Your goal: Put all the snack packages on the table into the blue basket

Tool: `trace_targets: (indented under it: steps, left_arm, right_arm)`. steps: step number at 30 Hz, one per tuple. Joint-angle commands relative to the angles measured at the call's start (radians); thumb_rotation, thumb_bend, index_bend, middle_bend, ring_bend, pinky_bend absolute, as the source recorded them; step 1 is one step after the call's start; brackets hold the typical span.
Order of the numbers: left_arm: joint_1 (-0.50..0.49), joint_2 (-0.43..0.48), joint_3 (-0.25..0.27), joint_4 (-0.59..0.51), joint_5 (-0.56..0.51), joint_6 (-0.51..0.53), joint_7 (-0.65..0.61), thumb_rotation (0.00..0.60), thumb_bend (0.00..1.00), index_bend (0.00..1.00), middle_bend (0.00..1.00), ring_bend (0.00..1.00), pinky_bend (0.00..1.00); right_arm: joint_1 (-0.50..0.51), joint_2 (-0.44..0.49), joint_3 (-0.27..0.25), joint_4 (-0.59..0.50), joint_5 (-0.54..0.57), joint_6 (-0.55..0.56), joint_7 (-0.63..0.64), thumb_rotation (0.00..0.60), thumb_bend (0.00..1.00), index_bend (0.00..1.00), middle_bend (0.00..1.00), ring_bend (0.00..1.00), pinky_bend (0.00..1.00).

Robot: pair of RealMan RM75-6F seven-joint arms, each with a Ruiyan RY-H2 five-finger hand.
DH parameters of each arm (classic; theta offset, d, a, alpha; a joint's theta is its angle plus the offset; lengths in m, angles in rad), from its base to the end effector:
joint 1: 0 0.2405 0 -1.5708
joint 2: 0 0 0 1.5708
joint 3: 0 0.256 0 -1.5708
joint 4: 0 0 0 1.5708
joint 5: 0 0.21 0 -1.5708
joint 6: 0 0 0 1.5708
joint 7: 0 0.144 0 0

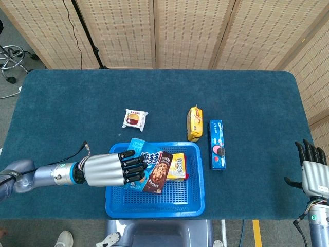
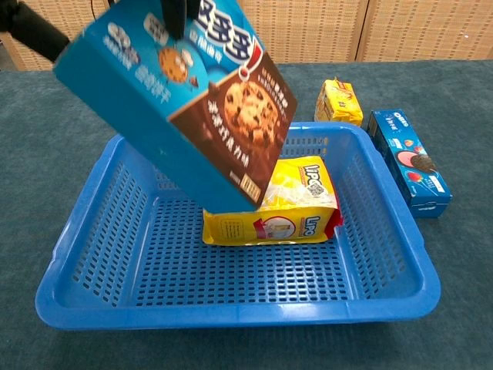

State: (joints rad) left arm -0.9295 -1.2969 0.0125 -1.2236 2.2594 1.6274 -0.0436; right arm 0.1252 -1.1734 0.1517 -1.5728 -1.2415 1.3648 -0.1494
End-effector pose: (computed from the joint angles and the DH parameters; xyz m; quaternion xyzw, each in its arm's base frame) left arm -0.0868 0.2971 0.0911 -0.7983 0.1702 -0.5620 0.1338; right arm -0.3377 -0.2119 0.1573 0.5461 -0.4118 0.3169 0.6571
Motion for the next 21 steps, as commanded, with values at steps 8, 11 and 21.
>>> trace_targets:
  steps: [8, 11, 21]
  left_arm:
    - [-0.080, -0.178, 0.025, 0.280, 0.190, 0.186, 0.009, 0.600, 0.25, 0.72, 0.57, 0.52, 0.55]
    - [-0.117, -0.212, 0.021, 0.361, 0.227, 0.232, 0.024, 0.600, 0.22, 0.72, 0.57, 0.52, 0.55]
    - [-0.206, -0.278, 0.052, 0.590, 0.249, 0.303, 0.032, 0.600, 0.11, 0.72, 0.56, 0.47, 0.55]
  right_arm:
    - [0.000, -0.002, 0.001, 0.001, 0.009, 0.000, -0.005, 0.600, 0.00, 0.00, 0.00, 0.00, 0.00]
    - [0.001, -0.003, 0.001, 0.002, 0.012, -0.005, -0.006, 0.600, 0.00, 0.00, 0.00, 0.00, 0.00]
    - [0.004, -0.003, 0.005, 0.007, 0.028, -0.012, -0.006, 0.600, 0.00, 0.00, 0.00, 0.00, 0.00]
